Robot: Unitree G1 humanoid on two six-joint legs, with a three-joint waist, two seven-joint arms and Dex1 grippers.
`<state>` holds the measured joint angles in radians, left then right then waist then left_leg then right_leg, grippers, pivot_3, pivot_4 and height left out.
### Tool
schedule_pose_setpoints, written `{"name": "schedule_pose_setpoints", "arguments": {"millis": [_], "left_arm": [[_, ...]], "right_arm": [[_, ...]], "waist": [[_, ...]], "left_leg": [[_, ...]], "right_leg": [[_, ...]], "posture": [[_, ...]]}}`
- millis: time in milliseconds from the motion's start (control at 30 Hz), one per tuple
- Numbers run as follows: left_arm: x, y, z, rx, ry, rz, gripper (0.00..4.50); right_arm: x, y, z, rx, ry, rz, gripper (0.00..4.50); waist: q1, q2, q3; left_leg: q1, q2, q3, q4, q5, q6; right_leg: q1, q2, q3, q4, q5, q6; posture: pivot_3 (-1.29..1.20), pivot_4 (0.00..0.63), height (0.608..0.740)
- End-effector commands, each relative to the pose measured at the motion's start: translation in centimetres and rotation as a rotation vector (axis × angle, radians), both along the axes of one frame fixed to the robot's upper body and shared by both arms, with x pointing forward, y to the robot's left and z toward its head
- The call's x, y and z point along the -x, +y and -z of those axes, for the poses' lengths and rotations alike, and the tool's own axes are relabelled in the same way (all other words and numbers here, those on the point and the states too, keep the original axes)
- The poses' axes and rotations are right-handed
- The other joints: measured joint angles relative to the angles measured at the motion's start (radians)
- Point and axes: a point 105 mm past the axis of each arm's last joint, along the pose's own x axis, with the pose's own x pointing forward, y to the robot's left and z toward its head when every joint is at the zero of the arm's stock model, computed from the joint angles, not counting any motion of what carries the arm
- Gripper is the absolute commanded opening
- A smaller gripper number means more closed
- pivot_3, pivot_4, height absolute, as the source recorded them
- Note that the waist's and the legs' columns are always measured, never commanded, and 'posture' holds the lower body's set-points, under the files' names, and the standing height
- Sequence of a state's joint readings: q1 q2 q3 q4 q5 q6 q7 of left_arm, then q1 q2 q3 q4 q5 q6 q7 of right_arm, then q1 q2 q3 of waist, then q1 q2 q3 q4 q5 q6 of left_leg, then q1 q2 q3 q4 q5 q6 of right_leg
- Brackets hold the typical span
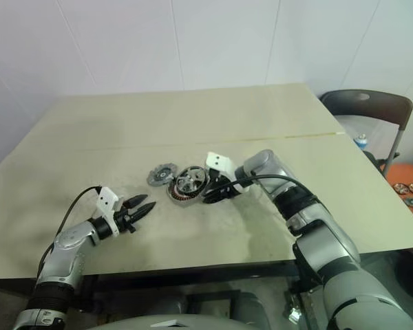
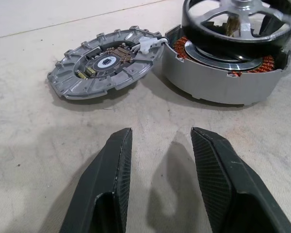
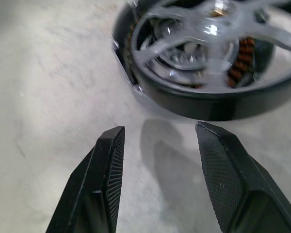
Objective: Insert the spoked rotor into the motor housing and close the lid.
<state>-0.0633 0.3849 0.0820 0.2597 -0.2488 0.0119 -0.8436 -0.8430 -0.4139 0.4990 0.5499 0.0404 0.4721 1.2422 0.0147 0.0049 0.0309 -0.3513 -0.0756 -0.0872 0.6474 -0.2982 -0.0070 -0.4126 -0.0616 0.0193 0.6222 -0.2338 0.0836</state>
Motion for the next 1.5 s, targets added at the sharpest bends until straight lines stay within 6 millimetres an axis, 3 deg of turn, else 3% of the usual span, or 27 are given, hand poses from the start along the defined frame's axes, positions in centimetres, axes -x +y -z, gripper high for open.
{"name": "schedule_pose_setpoints", "arguments": {"millis": [33, 267, 367, 533, 567, 700, 933, 1100, 1200, 1500], "left_arm": [[0.4, -1.2, 1.0, 0.004, 0.042, 0.042, 2.05], [0.4, -1.5, 1.1, 0.005, 0.045, 0.051, 2.05], [0.5, -1.5, 1.1, 0.005, 0.046, 0.053, 2.05], [0.5, -1.7, 1.2, 0.006, 0.050, 0.060, 2.05], [0.5, -1.7, 1.2, 0.006, 0.051, 0.061, 2.05], [0.4, -1.8, 1.2, 0.007, 0.055, 0.068, 2.05], [0.4, -1.8, 1.2, 0.002, 0.058, 0.073, 2.05], [0.4, -2.2, 1.4, 0.005, 0.065, 0.083, 2.05], [0.3, -2.2, 1.4, 0.005, 0.062, 0.085, 2.05], [0.5, -2.0, 1.4, -0.001, 0.065, 0.082, 2.05]], "right_arm": [[-1.1, -0.2, -0.9, 0.007, -0.096, 0.006, 2.43], [-2.3, -0.4, -1.5, 0.041, -0.228, -0.013, 2.43], [-3.0, -0.5, -2.4, 0.040, -0.283, -0.011, 1.86], [-4.4, -1.1, -3.6, 0.067, -0.391, 0.014, 0.14], [-4.8, -1.3, -3.8, 0.082, -0.420, 0.023, 0.04], [-5.5, -1.5, -4.5, 0.091, -0.473, 0.042, 0.04], [-4.9, -0.3, -4.4, 0.007, -0.426, 0.070, 0.04], [-3.4, 3.4, -3.8, -0.089, -0.366, 0.058, 0.04], [-2.9, 4.6, -3.7, -0.115, -0.353, 0.059, 0.04], [-3.3, 3.5, -3.1, -0.089, -0.355, 0.094, 0.04]], "waist": [[0.000, 0.000, 0.000], [0.000, 0.001, 0.000], [0.000, 0.001, 0.000], [0.001, 0.002, 0.000], [0.001, 0.002, 0.000], [0.001, 0.002, 0.000], [0.001, 0.004, -0.001], [0.000, 0.005, -0.001], [0.001, 0.005, -0.001], [0.000, 0.006, -0.001]], "left_leg": [[0.000, 0.000, 0.000, 0.000, 0.000, 0.000], [0.000, 0.000, 0.000, 0.000, 0.000, 0.000], [0.000, 0.000, 0.000, 0.000, 0.000, 0.000], [0.000, 0.000, 0.000, 0.000, 0.000, 0.000], [0.000, 0.000, 0.000, 0.000, 0.000, 0.000], [0.000, -0.001, 0.000, 0.000, 0.000, 0.000], [0.000, -0.001, 0.000, 0.000, 0.000, 0.000], [0.001, -0.001, -0.001, 0.000, 0.000, 0.000], [0.001, -0.001, -0.001, 0.000, 0.000, 0.000], [0.001, -0.002, -0.001, 0.000, 0.000, 0.001]], "right_leg": [[0.000, 0.000, 0.000, 0.000, 0.000, 0.000], [0.000, 0.000, 0.000, 0.000, 0.000, 0.000], [0.000, 0.000, 0.000, 0.000, 0.000, 0.000], [0.000, 0.000, 0.000, 0.000, 0.000, 0.000], [0.000, 0.000, 0.000, 0.000, 0.000, 0.000], [0.001, 0.000, 0.000, -0.001, 0.000, 0.000], [0.001, 0.000, 0.000, -0.001, 0.000, 0.000], [0.001, 0.000, 0.000, 0.000, 0.000, 0.000], [0.001, 0.000, 0.000, 0.000, 0.000, 0.000], [0.002, 0.000, 0.000, -0.001, 0.000, 0.000]], "posture": [[0.00, 0.000, 0.740], [0.00, 0.000, 0.740], [0.00, 0.000, 0.740], [0.00, 0.000, 0.740], [0.00, 0.000, 0.740], [0.00, 0.000, 0.740], [0.00, 0.000, 0.740], [0.00, 0.000, 0.740], [0.00, 0.000, 0.740], [0.00, 0.000, 0.740]]}}
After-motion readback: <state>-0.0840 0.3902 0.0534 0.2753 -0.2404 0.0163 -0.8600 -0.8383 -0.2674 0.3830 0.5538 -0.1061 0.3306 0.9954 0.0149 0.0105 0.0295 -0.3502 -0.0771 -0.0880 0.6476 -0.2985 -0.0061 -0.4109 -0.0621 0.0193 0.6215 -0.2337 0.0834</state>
